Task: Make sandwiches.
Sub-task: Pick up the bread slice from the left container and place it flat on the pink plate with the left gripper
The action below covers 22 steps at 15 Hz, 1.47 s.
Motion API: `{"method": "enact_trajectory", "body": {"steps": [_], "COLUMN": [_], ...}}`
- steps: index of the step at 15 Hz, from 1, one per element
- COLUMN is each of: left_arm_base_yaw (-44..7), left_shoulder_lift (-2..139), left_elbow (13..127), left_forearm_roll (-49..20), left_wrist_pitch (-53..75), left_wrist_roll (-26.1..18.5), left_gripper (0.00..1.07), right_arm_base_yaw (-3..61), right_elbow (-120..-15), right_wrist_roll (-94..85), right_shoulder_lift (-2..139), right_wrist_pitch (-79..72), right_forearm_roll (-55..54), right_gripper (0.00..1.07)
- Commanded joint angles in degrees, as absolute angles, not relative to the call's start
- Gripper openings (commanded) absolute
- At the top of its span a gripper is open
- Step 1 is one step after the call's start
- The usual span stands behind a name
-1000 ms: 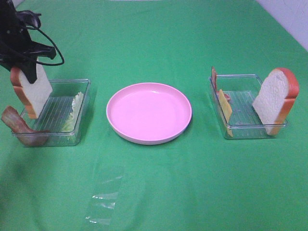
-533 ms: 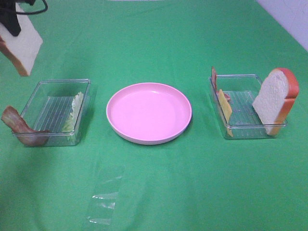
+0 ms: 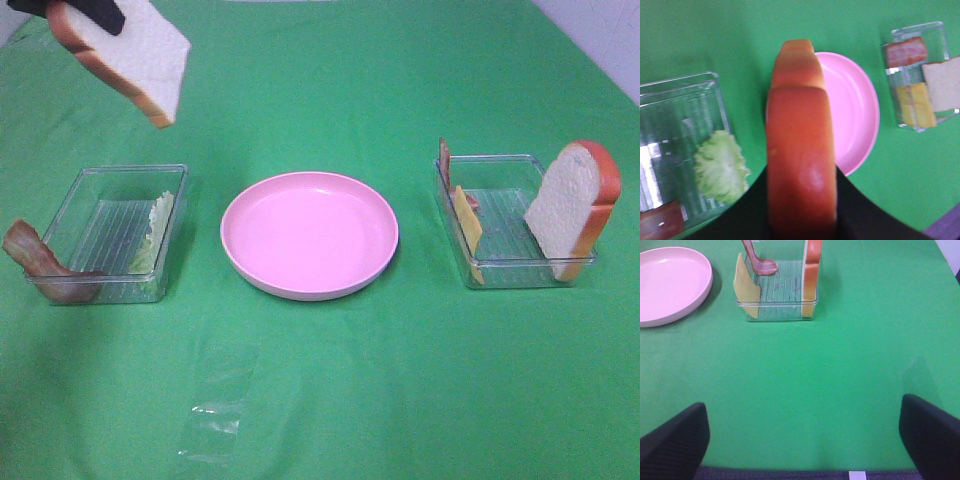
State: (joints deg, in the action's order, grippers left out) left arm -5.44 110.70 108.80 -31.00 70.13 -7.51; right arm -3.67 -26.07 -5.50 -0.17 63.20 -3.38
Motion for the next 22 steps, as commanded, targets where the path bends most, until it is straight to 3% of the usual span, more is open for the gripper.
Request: {"method": "enact_trajectory", "body": {"steps": [1, 10, 14, 17, 22], "left_arm_base_yaw": [-5.96, -17.82, -22.92, -23.26, -23.20], "left_shoulder_lift": [114.48, 125.54, 129.37, 131.49, 134.13], "left_elbow": [108.98, 108.98, 108.98, 108.98, 108.98], "left_forearm_roll": [-39.94, -42.74, -42.80, -42.63, -44.52], "left_wrist_pitch": [70.30, 60.85, 55.29, 55.46, 57.93], "left_wrist_roll": [-11.00, -9.57, -4.81, -2.23, -2.64], "left_gripper": [0.00, 0.00, 0.00, 0.00, 0.00], "right_arm_base_yaw": [-3.95, -3.95, -3.95, -3.95, -3.95], "right_elbow": [-25.95, -25.95, -25.95, -25.95, -25.95], "right_wrist_roll": [-5.56, -5.56, -5.56, -5.56, -5.56], "right_shoulder_lift": [-1.60, -1.60, -1.60, -1.60, -1.60], "right_wrist_pitch": [62.91, 62.91, 62.91, 62.91, 62.91], "right_forearm_roll": [-3.50, -3.55, -3.55, -3.61, -3.84], "right_gripper": [0.99, 0.99, 0.99, 0.99, 0.99]}}
